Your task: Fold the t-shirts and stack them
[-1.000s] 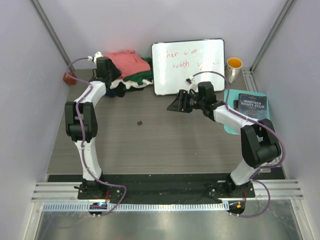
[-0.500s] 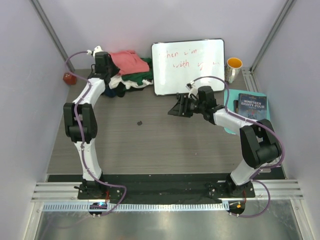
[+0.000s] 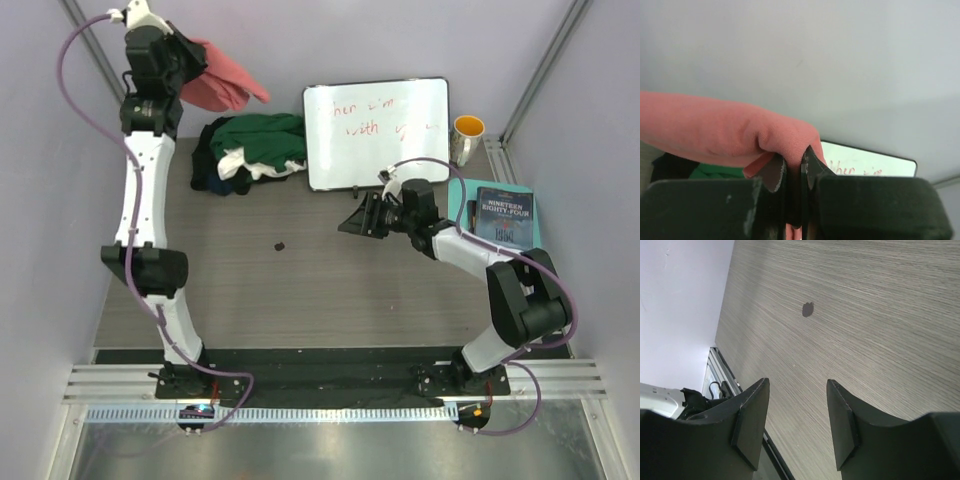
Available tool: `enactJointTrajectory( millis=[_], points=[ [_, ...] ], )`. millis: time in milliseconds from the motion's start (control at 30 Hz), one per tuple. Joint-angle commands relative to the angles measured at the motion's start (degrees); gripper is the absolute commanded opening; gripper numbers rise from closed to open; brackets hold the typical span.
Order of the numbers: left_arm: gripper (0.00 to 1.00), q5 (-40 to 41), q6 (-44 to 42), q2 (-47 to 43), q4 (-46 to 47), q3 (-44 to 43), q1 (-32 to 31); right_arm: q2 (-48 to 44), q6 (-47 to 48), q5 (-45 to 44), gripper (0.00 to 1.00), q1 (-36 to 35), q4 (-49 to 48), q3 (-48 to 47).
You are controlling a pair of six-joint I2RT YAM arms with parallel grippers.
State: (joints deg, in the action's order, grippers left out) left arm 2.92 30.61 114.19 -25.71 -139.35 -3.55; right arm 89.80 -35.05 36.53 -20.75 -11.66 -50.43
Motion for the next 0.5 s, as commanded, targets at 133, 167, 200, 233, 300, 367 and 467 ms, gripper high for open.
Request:
enactJointTrajectory(
  millis=[133,167,200,233,300,367,467],
  points=[
    [0.00,-10.56,-2.04,-24.51,-6.18,27.43,-1.89,0.46,-2.31,-1.02,0.53,0.19,-8.11,2.18],
    [0.00,-11.35,-1.96,-27.24,-6.71,31.29,-1.90,0.55,-2.39,-1.37,0.52,0.19,-8.03,2.10],
    [0.00,-11.96,-1.96,-29.96,-6.63,39.34,-1.90,0.55,-2.57,-1.29,0.50,0.19,-7.94,2.01],
    [0.00,-12.67,-1.78,-36.00,-6.46,43.33,-1.90,0.38,-2.66,-0.77,0.50,0.19,-8.29,2.01],
    [0.00,-15.30,-1.34,-41.04,-5.58,53.33,-1.98,-0.24,-2.92,-0.58,0.50,0.19,-8.38,1.74],
    [0.00,-18.63,-1.17,-46.06,-6.01,58.29,-2.07,-0.50,-3.01,-0.76,0.51,0.19,-8.64,1.48],
    [0.00,-21.46,-0.99,-48.27,-6.54,65.24,-3.13,-0.59,-3.62,-1.55,0.55,0.10,-8.47,0.78]
  ],
)
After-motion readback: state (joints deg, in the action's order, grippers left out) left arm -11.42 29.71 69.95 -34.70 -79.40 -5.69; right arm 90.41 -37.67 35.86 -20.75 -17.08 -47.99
